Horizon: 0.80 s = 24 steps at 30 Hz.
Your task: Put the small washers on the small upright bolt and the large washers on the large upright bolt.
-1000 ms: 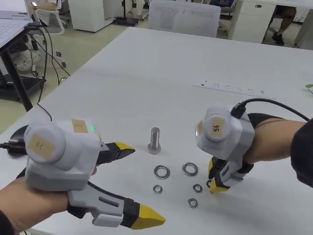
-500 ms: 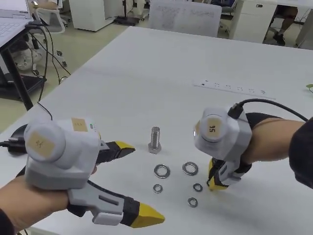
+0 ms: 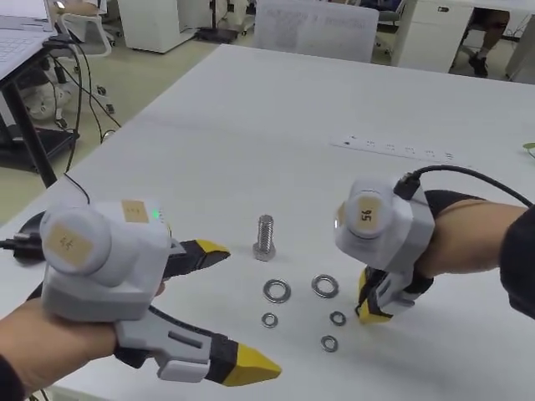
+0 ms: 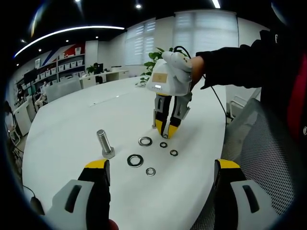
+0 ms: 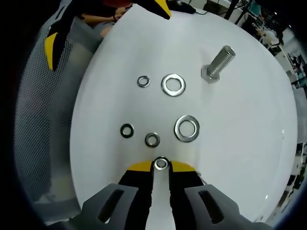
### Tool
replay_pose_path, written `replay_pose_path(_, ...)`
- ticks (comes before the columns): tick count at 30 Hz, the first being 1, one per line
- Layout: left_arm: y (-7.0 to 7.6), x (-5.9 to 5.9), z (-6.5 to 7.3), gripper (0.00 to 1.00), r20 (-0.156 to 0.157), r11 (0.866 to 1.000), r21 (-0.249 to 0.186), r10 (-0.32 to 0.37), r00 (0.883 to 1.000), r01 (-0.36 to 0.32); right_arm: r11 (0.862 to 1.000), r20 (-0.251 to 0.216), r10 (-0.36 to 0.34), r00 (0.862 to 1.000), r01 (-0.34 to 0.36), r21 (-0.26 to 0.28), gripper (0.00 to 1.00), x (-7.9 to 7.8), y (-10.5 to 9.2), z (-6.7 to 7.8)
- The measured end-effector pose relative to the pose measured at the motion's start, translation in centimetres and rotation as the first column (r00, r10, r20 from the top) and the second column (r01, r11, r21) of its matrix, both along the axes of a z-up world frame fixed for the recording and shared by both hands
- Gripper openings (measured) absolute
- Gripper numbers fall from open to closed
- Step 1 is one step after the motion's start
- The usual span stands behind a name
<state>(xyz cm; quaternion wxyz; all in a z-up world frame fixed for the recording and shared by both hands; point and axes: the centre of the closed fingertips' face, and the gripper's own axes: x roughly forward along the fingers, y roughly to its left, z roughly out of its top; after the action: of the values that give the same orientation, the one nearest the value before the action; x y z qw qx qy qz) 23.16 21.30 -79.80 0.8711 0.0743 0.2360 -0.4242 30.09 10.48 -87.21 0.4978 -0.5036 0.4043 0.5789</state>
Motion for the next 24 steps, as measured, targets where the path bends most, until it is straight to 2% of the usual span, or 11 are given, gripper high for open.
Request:
replay_pose_path(8,0.0,0.0,0.0,0.90,-0.001,1.000,0.002,-0.002,1.000,0.002,1.000,-0.004,-0.001,1.000,0.001,0.013,0.13,-0.2,-0.2,1.7)
replay_pose_path(24,-0.2,0.1,0.0,0.90,-0.001,1.000,0.001,-0.006,1.000,0.006,0.999,0.047,-0.021,0.999,0.020,0.040,0.13,0.8,-1.7,7.1)
